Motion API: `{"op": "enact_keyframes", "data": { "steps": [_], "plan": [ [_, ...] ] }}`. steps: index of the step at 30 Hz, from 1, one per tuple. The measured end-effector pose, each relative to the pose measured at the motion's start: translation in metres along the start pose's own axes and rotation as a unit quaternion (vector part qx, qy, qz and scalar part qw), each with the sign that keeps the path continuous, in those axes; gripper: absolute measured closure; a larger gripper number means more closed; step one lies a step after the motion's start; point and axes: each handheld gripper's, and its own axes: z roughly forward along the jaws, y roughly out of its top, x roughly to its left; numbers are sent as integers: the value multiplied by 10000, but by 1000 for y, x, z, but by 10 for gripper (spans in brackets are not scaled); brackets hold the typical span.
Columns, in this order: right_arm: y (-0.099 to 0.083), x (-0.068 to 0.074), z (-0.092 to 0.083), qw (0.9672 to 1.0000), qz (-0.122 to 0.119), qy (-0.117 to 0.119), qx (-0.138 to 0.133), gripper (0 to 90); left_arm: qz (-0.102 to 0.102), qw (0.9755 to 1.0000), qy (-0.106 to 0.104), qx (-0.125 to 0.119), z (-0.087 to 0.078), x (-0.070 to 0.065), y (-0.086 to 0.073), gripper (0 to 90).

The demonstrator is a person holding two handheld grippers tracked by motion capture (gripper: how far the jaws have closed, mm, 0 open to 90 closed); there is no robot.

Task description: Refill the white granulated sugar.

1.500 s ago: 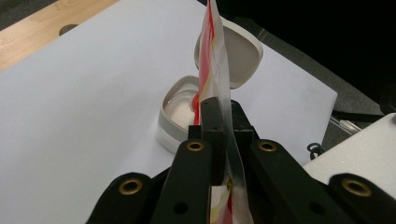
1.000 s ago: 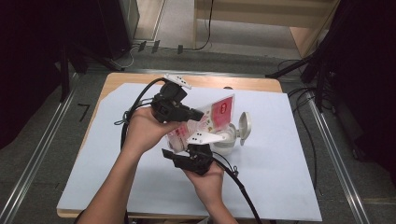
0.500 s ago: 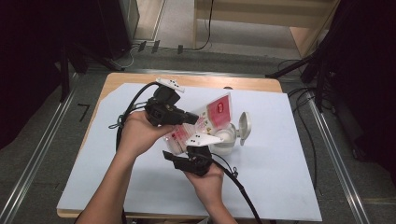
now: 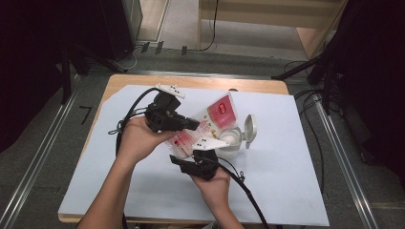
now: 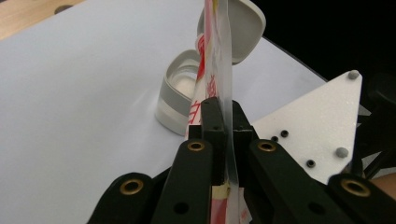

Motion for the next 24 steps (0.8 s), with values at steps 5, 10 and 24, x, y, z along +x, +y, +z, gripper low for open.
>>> {"op": "enact_keyframes", "data": {
  "steps": [5, 10, 24],
  "plan": [
    [-3, -2, 0, 10000, 29, -25, -6, 606, 26, 10000, -1, 47, -1, 1, -3, 900],
    [-4, -2, 0, 10000, 33, -30, 6, 604, 57, 10000, -14, 30, -2, 1, -7, 900],
    [-5, -5, 0, 9998, 105, -132, 40, 594, 56, 10000, -7, 57, -12, 6, -15, 900]
  ]
}}
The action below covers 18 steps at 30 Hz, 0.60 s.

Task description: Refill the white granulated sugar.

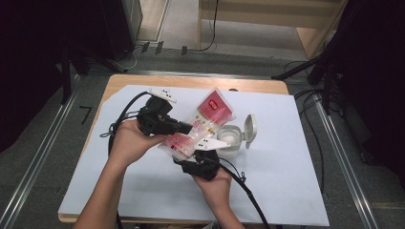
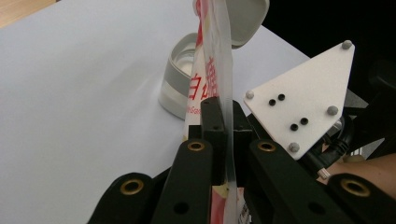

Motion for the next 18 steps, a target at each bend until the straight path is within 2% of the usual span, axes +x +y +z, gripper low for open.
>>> {"op": "enact_keyframes", "data": {
  "steps": [13, 18],
  "plan": [
    [1, -9, -3, 9993, 316, -159, -82, 604, 54, 10000, 7, 23, -10, 1, -7, 900],
    [2, -12, -4, 9991, 384, -170, -113, 609, -3, 10000, -69, -29, -13, 4, -10, 900]
  ]
}}
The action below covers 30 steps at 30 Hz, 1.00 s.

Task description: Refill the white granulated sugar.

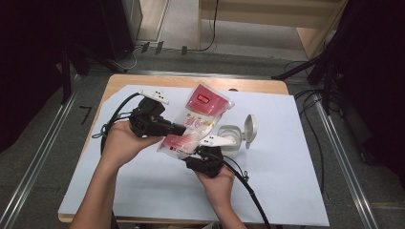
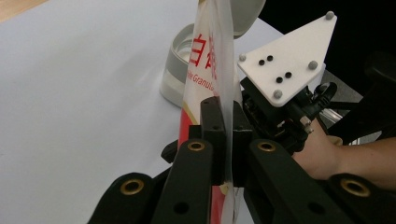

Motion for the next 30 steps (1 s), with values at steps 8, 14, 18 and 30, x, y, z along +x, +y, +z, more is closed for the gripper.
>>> {"op": "enact_keyframes", "data": {
  "steps": [8, 14, 18, 30],
  "plan": [
    [3, -7, -2, 9999, 88, -103, -16, 620, 19, 10000, -5, 96, -2, 3, -2, 900],
    [4, -9, -4, 9998, 125, -139, -19, 621, -4, 9999, -113, 89, -3, 4, -5, 900],
    [3, -8, -4, 9998, 118, -180, -36, 621, 0, 9998, -140, 137, -5, 5, -7, 900],
    [5, -11, -10, 9998, 182, -87, -90, 632, -132, 9999, 70, -58, -8, 9, -6, 900]
  ]
}}
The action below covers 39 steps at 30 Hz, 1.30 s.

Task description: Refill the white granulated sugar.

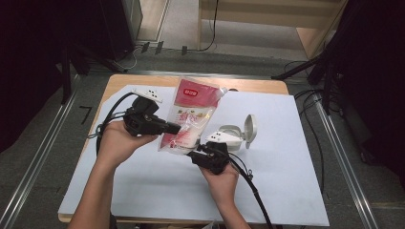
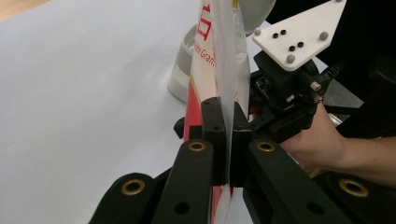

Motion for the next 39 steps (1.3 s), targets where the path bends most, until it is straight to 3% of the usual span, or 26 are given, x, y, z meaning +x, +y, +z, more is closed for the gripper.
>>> {"op": "enact_keyframes", "data": {
  "steps": [10, 14, 19, 21, 26, 33, 36, 39],
  "plan": [
    [-1, 5, 1, 9996, -138, 205, 94, 645, -129, 9998, 15, -175, -9, 6, -1, 900],
    [-2, 7, 0, 9990, -269, 280, 215, 647, -116, 9992, 302, -245, -13, 8, -2, 900],
    [0, 8, -5, 9974, -427, 431, 384, 644, -296, 9984, 316, -359, -17, 17, -7, 900],
    [1, 7, -7, 9966, -460, 548, 414, 635, -289, 9979, 467, -355, -17, 18, -7, 900],
    [5, 5, -13, 9937, -739, 727, 436, 605, -390, 9970, 560, -362, -16, 27, -10, 900],
    [7, 2, -21, 9837, -1345, 1124, 403, 567, -578, 9947, 702, -472, -12, 41, -13, 900],
    [10, -2, -24, 9810, -1199, 1466, 426, 563, -644, 9934, 768, -558, -11, 44, -13, 900],
    [12, -6, -28, 9793, -1302, 1468, 491, 563, -633, 9933, 810, -529, -6, 50, -12, 900]
  ]
}}
